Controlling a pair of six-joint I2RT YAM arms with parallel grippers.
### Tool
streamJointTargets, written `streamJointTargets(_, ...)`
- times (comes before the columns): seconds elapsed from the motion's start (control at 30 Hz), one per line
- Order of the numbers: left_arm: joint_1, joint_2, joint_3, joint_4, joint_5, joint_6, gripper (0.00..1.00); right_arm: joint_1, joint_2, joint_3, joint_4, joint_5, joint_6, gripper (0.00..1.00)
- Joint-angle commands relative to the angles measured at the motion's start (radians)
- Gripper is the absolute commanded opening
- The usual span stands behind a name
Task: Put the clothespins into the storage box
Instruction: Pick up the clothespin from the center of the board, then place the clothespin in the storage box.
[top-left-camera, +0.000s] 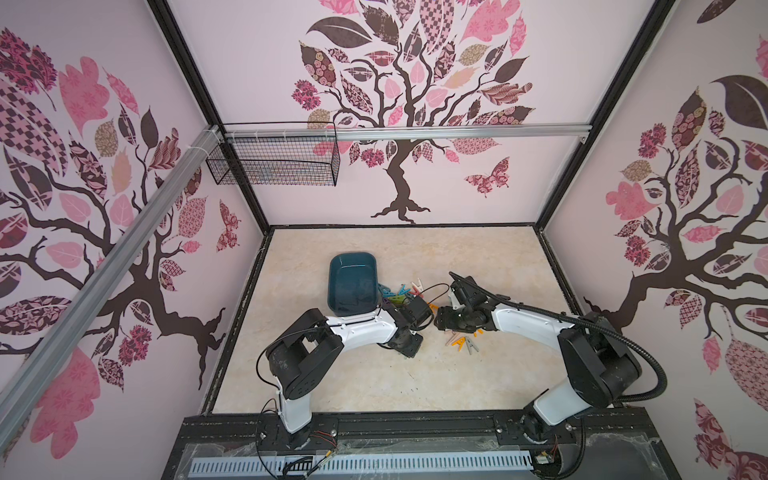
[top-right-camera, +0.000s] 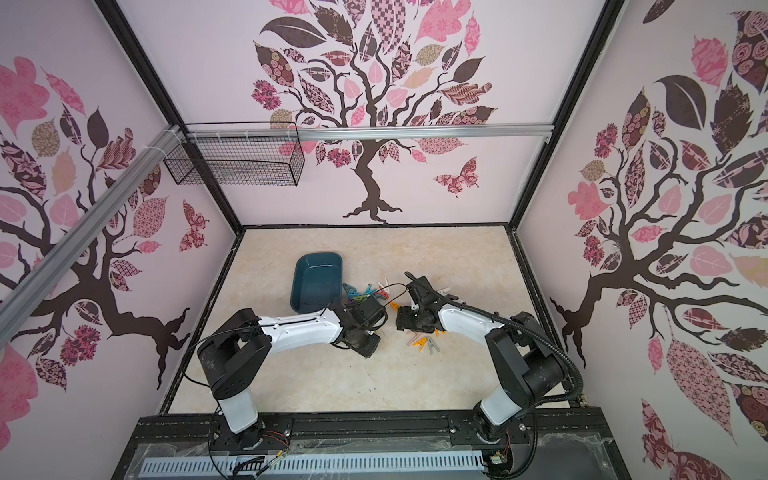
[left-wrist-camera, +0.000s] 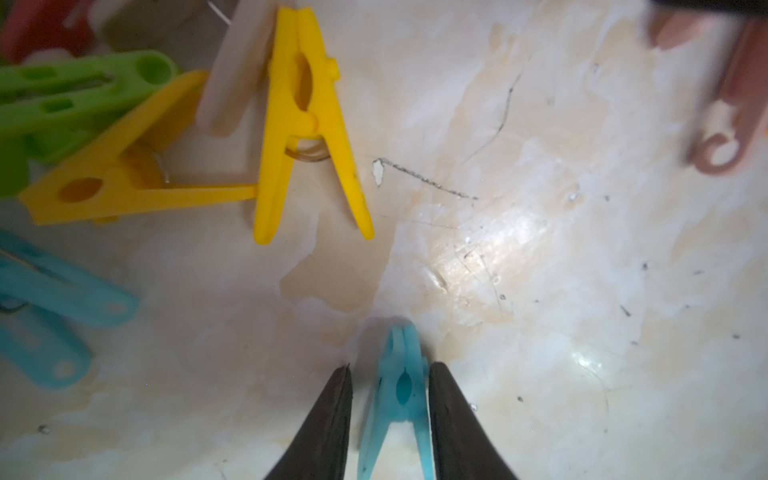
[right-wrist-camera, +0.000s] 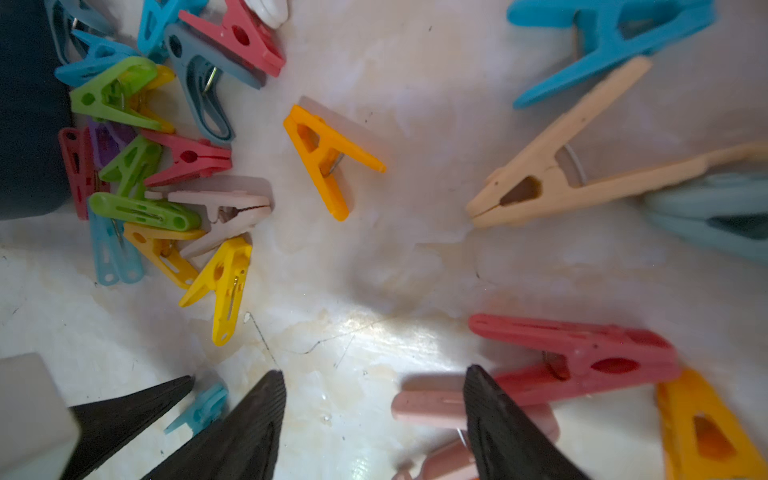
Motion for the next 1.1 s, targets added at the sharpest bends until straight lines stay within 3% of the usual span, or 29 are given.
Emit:
streamJointTargets(0.0, -0.005, 0.047, 0.004, 0.032, -0.013, 0.001, 0.28, 0.004, -0.043, -0.016, 0.001, 0.003, 0.005, 0.71)
streamJointTargets(0.1, -0.005, 0.033, 0.003, 0.038, -0.003, -0.003, 0.22, 0.005, -0.043, -0.018, 0.0, 0.005, 0.005, 0.71)
streamJointTargets(0.43, 0.072, -0.132, -0.04, -0.013, 0.008, -0.031, 0.18, 0.004, -0.046, -0.007, -0.011, 0.003, 0.005, 0.71)
streamJointTargets(0.73, 0.349, -0.398, 0.002, -0.101, -0.032, 0.057, 0.19, 0.007, -0.03, 0.002, 0.008, -0.024, 0.026, 0.7)
streamJointTargets(0.9, 0.56, -0.302, 0.051, -0.015, -0.054, 0.068, 0.19, 0.045, 0.006, 0.034, 0.027, -0.023, 0.056, 0.7)
streamJointTargets(1.07, 0.634, -0.123, 0.158, -0.003, -0.102, 0.048, 0.19, 0.115, 0.051, 0.057, 0.043, 0.011, 0.09, 0.69)
